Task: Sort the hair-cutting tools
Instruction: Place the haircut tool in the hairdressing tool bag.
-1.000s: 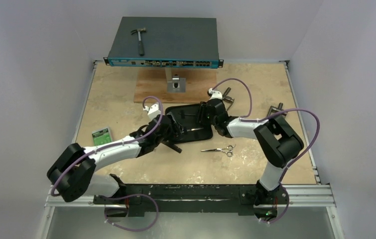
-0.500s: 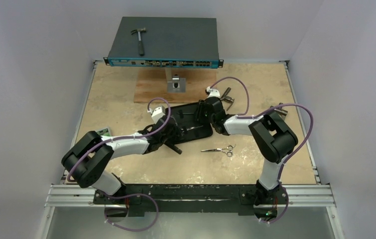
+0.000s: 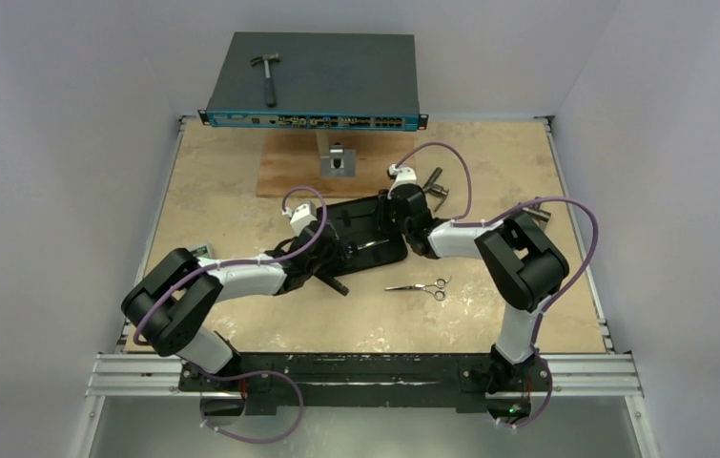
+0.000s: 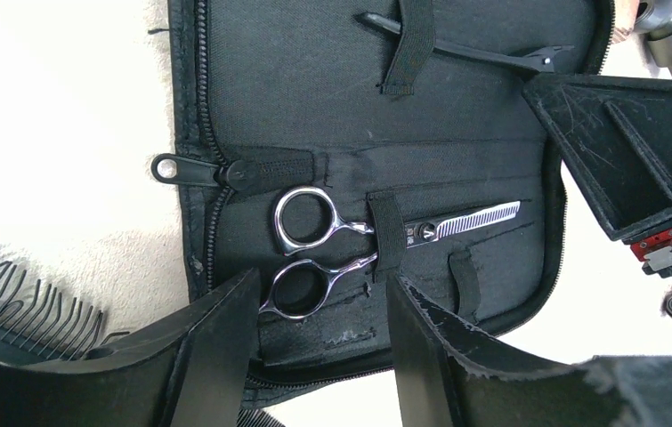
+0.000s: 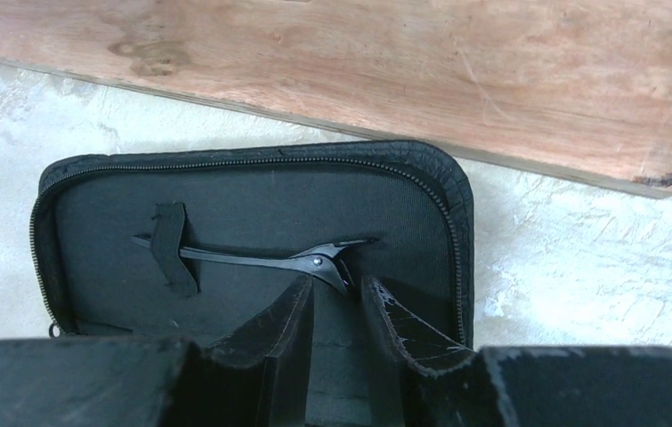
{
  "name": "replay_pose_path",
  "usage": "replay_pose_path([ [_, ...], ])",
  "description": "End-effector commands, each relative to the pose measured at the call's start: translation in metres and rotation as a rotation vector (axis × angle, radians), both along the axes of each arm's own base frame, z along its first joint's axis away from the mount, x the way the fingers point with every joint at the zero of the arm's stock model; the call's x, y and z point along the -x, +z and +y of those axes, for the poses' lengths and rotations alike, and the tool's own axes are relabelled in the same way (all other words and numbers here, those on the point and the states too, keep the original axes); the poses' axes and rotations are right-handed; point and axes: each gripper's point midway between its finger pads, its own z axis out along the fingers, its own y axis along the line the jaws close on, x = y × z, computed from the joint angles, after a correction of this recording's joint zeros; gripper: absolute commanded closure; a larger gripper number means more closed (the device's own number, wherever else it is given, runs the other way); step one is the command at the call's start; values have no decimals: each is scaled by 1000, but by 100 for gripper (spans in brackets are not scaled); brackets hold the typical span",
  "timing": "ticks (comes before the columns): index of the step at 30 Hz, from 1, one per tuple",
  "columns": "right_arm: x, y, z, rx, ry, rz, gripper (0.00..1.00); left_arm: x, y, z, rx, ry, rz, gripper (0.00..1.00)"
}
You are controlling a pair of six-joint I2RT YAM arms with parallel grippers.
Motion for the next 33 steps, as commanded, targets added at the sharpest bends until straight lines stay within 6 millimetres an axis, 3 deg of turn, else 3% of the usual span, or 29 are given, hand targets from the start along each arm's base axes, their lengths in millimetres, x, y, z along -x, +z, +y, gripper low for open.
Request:
replay_pose_path([
  [1,-18,28,16,-20,57,-115,76,24,-36,14,-64,-27,115,46],
  [11,-4,29,48,-34,185,-129,76,26,-38,10,-61,-50,123,48],
  [18,7,43,43,-70,168,-114,68,20,-23,12,-66,-46,86,48],
  [27,15,71,-8,-59,-43,-112,55,20,14,24,-72,-11,39,34],
  [33,35,45,-47,-33,-173,-43,55,34,52,57,-100,57,-17,23],
])
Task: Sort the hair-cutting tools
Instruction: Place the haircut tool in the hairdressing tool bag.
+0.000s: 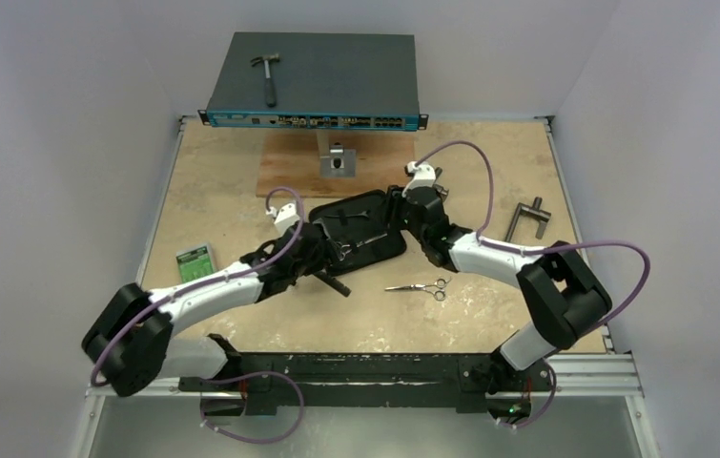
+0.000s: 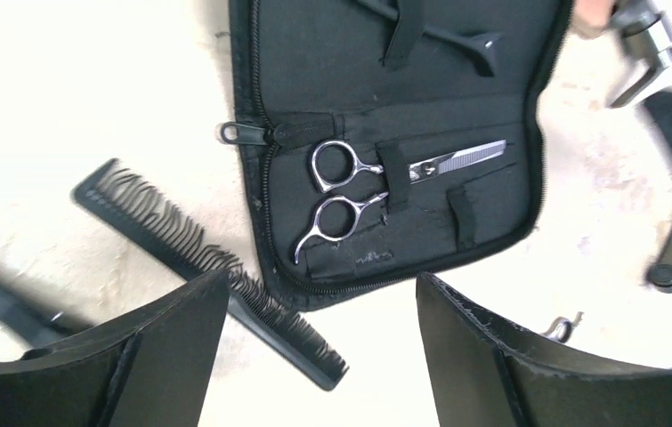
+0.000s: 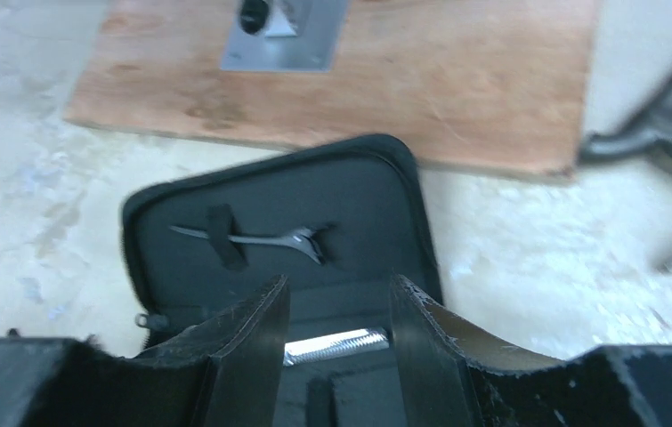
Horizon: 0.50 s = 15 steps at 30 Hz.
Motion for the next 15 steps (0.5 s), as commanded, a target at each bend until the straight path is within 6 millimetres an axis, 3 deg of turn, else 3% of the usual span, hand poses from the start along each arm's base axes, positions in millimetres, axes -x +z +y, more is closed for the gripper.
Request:
replay_pose_path([
  [1,17,-35,-36,31,-131,92,55,16,21,41,-76,81,-32,22],
  [6,37,-61,-43,12,-136,159,56,44,15,87,-138,223,13,23],
  [9,42,-62,-45,-11,-136,159,57,56,9,110,-173,303,37,25],
  [15,47,-65,-40,-30,-112,178,57,58,2,123,-165,403,96,23],
])
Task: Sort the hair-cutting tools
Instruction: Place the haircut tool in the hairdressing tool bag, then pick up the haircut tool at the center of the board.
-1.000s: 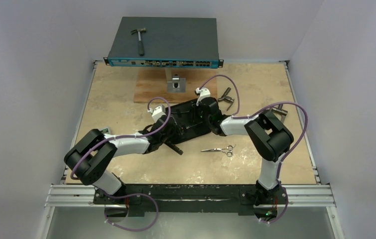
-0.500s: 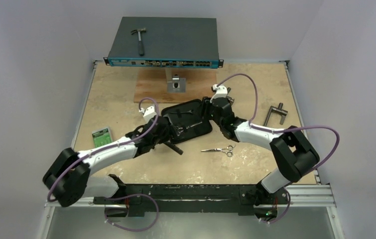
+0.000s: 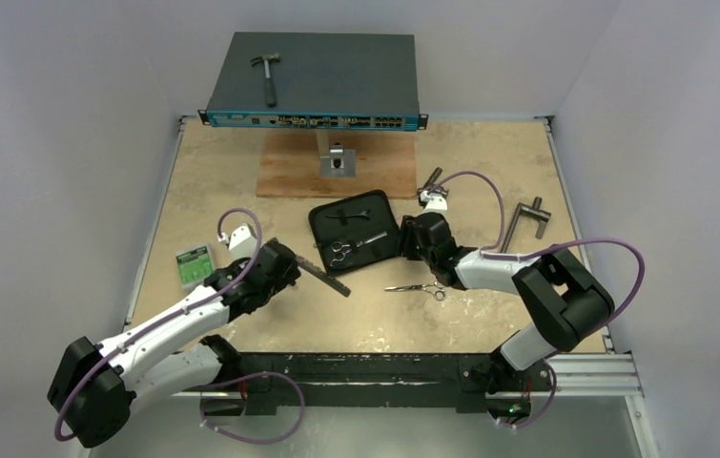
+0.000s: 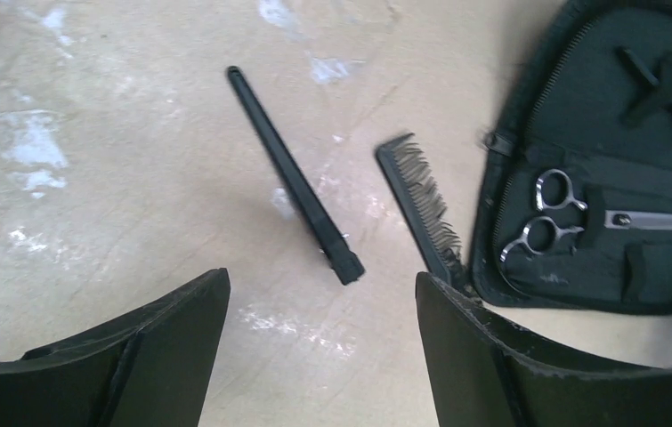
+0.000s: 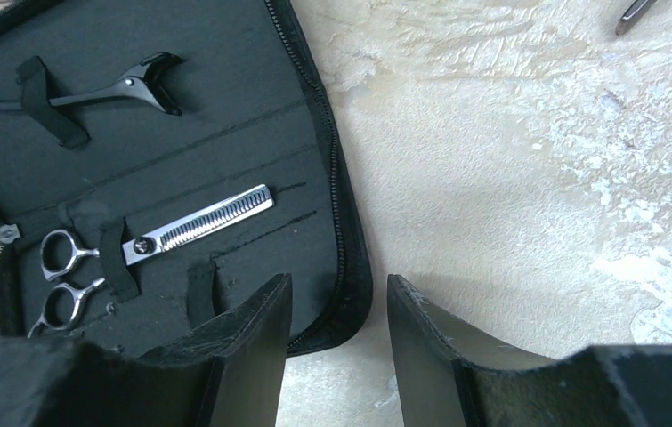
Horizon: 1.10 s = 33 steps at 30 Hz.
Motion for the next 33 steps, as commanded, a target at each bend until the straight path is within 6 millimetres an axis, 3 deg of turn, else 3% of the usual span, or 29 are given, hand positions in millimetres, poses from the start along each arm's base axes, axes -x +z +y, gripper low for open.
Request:
replay_pose_path([
  [1,-6,22,8,-79,-7,-51,57,3,-7,19,-13,134,47,23],
  [8,-5,28,15,-114,21,-55,57,-1,-26,17,16,244,172,24],
  [20,1,36,20,-157,48,-64,57,-18,-27,3,33,291,256,22],
  [29,2,42,25,-191,61,-71,57,-10,-40,6,9,350,356,33],
  [33,3,48,25,-200,65,-80,58,-11,-45,3,20,353,376,43],
])
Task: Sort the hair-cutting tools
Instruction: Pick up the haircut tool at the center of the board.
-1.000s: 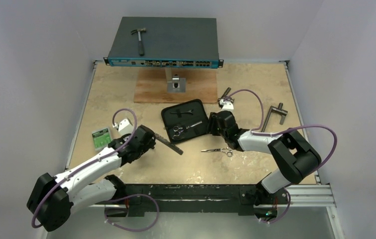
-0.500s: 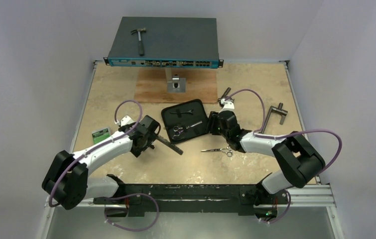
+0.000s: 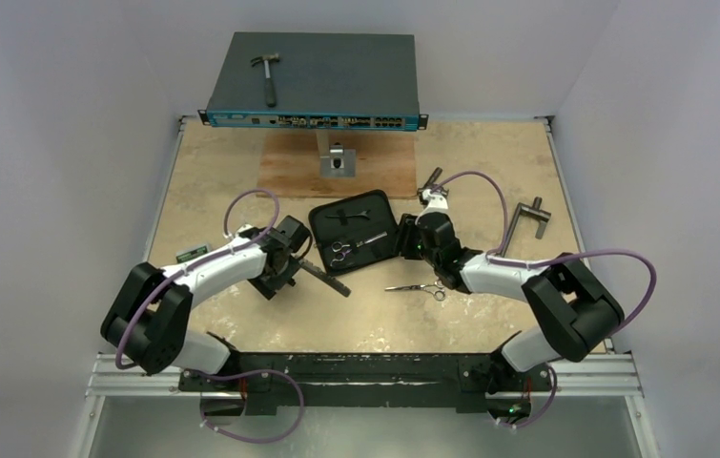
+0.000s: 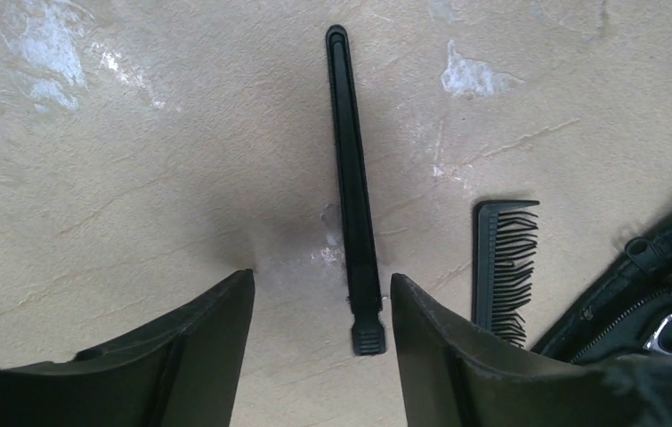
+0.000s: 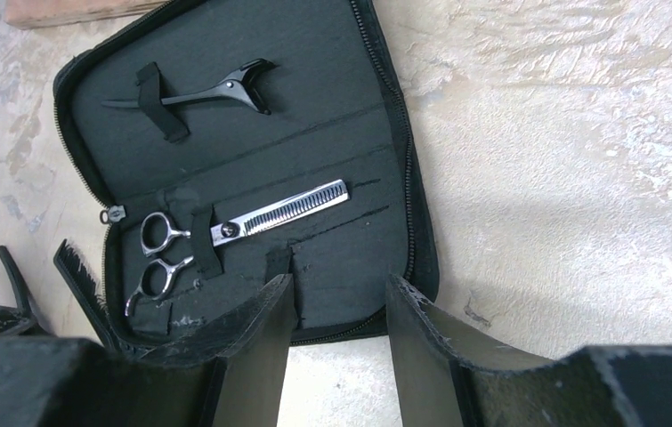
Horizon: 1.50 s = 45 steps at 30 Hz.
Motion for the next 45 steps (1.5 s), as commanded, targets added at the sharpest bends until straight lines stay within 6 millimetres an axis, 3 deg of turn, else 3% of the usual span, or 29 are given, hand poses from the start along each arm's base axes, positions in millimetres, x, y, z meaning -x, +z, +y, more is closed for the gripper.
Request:
replay_pose_path([
  [1,-3,26,4,-65,0,-63,58,-6,1,-6,35,36,11,46],
  [8,0,37,1,-69,3,-85,58,-4,-9,-8,53,42,24,65],
  [15,4,37,2,-63,28,-77,57,-3,-2,-2,48,14,-17,100],
  [23,13,33,16,-85,102,-13,54,7,47,8,33,-230,-193,100],
  [28,24,22,25,-171,97,63,49,24,63,3,12,-367,-283,100],
  [34,29,6,34,-237,45,165,49,35,67,-7,55,-449,-380,100],
  [45,24,-14,38,-295,-85,302,49,41,66,9,48,-419,-447,100],
])
